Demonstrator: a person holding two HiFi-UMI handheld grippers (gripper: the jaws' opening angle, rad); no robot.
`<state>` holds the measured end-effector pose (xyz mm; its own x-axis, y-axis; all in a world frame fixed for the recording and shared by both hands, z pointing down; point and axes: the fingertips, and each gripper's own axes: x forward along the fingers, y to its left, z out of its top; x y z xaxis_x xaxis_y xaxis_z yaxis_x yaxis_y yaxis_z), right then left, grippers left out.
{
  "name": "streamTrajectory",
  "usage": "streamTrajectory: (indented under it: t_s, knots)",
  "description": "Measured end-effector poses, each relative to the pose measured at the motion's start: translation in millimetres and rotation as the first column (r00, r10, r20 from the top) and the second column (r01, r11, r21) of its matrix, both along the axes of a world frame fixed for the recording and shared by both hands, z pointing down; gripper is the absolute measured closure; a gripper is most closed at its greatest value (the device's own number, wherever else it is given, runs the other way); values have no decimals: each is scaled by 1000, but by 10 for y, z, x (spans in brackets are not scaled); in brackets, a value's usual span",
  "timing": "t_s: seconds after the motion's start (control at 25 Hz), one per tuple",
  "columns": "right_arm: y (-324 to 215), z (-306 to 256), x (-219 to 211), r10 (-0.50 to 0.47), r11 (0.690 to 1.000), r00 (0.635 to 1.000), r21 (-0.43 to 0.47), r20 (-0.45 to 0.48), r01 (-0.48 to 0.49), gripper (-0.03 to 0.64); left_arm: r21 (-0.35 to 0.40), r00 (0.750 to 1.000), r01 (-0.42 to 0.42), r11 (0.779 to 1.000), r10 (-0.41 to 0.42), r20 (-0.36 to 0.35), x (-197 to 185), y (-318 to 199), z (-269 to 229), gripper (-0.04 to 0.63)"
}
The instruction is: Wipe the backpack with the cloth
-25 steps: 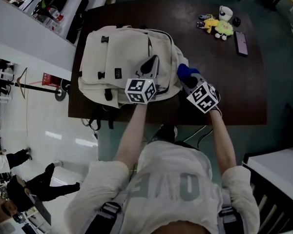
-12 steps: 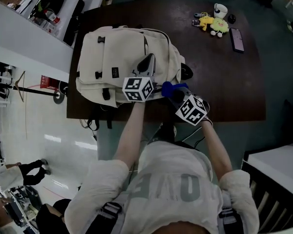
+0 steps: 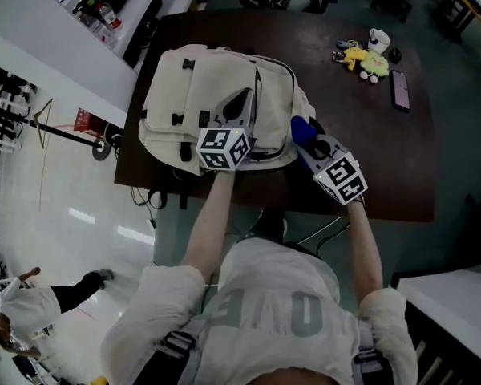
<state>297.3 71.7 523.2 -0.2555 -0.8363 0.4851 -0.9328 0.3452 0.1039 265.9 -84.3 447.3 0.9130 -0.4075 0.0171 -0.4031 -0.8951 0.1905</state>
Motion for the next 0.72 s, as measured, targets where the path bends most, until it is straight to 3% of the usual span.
streamTrajectory:
  t_s: [0.16, 0.32, 0.56, 0.72]
  knots:
    - [-437, -600, 400, -3, 989, 1000, 151, -12, 5, 575, 54, 995, 98, 994, -97, -16, -292, -403, -395, 591]
    - [-1168, -998, 533, -120, 965, 989, 224, -89, 138, 575, 78, 979, 203, 976, -201, -29, -538, -908, -629, 592]
    - [-2479, -1291, 464, -312, 908, 927, 223, -207, 355, 575, 120, 970, 234, 965, -239, 31, -567, -1563, -747, 592]
    - [-3316, -1253, 386, -439, 854, 866, 189, -238, 485, 575, 73, 974, 213, 974, -217, 61, -517, -1881, -699, 592]
